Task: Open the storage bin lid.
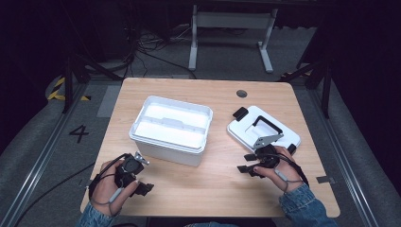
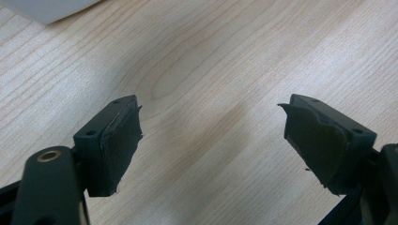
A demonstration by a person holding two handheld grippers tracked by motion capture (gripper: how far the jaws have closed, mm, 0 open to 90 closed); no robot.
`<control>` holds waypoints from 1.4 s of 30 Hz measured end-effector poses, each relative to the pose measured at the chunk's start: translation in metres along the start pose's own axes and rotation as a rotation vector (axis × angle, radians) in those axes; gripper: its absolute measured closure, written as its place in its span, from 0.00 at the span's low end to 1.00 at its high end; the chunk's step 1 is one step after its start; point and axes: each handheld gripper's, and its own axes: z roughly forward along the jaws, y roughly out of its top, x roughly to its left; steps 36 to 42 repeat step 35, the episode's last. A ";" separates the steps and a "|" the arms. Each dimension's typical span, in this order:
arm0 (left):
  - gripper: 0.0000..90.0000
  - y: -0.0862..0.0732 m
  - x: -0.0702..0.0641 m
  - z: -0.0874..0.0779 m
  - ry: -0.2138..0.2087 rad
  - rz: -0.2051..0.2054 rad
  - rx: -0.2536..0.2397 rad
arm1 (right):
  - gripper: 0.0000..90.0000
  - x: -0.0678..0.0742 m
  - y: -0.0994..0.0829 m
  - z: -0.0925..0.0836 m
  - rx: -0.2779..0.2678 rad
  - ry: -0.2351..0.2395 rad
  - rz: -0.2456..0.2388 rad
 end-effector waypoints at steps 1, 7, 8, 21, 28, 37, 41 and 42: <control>0.22 0.000 0.000 0.000 -0.001 0.000 0.001 | 0.46 0.000 0.000 0.002 -0.001 0.002 -0.001; 0.22 0.000 0.000 0.001 -0.003 0.001 -0.001 | 0.46 0.001 -0.003 0.011 0.016 -0.007 -0.016; 0.22 0.000 0.000 0.001 -0.002 0.002 -0.001 | 0.46 0.001 -0.003 0.013 0.016 -0.006 -0.018; 0.22 0.000 0.000 0.001 -0.003 0.003 -0.002 | 0.45 0.008 -0.005 0.026 0.009 -0.021 -0.066; 0.22 0.000 0.000 0.001 -0.004 0.003 -0.003 | 0.45 0.015 -0.006 0.034 0.001 -0.037 -0.090; 0.22 0.000 0.001 0.001 -0.004 0.003 -0.006 | 0.45 0.019 -0.008 0.039 -0.040 -0.054 -0.088; 0.22 0.000 0.001 0.001 -0.004 0.003 -0.006 | 0.45 0.019 -0.008 0.039 -0.040 -0.054 -0.088; 0.22 0.000 0.001 0.001 -0.004 0.003 -0.006 | 0.45 0.019 -0.008 0.039 -0.040 -0.054 -0.088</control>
